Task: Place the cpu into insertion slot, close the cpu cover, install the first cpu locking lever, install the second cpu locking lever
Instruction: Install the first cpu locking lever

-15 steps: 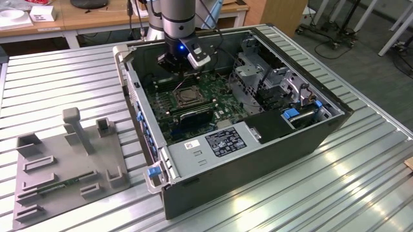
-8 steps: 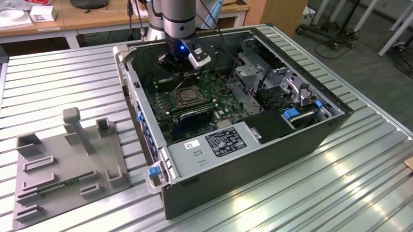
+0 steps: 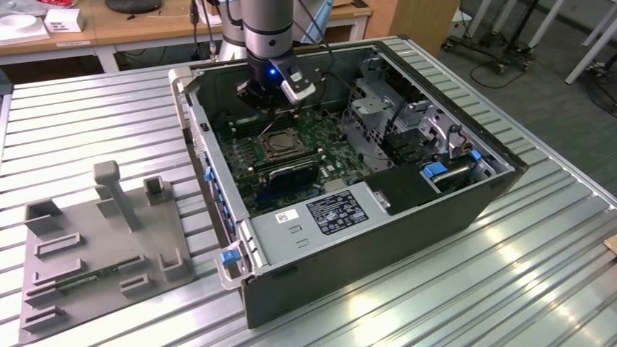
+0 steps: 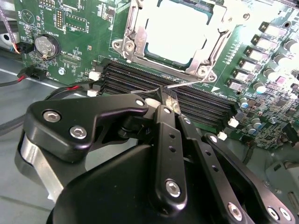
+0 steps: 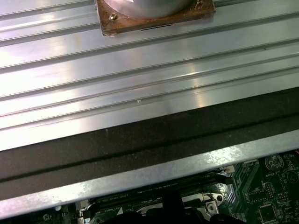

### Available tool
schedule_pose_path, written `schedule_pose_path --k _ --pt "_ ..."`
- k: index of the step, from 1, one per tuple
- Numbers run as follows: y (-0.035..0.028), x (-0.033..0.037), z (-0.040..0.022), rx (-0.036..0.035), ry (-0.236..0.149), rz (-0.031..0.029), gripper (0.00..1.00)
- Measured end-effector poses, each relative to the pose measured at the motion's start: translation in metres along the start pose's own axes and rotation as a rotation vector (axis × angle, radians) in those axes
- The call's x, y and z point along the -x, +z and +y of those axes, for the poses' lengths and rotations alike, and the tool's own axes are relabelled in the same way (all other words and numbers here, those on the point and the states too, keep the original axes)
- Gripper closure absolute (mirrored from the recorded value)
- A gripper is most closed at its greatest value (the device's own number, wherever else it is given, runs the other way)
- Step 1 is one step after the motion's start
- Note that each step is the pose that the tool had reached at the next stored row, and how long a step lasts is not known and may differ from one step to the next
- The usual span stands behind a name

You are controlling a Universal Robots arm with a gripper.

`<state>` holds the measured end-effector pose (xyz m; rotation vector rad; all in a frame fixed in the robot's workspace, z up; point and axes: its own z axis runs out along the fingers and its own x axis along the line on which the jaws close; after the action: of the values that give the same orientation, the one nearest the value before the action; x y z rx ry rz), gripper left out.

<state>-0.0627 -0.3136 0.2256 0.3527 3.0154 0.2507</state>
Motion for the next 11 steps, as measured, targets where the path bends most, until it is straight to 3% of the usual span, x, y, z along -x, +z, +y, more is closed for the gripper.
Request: schedule_pose_path --k 2,11 --pt "0.0054 -0.0004 -0.0009 0.0002 0.0 -0.0001 0.89" --pt "0.0061 0.002 -0.0005 0.0003 0.0 -0.0001 0.89"
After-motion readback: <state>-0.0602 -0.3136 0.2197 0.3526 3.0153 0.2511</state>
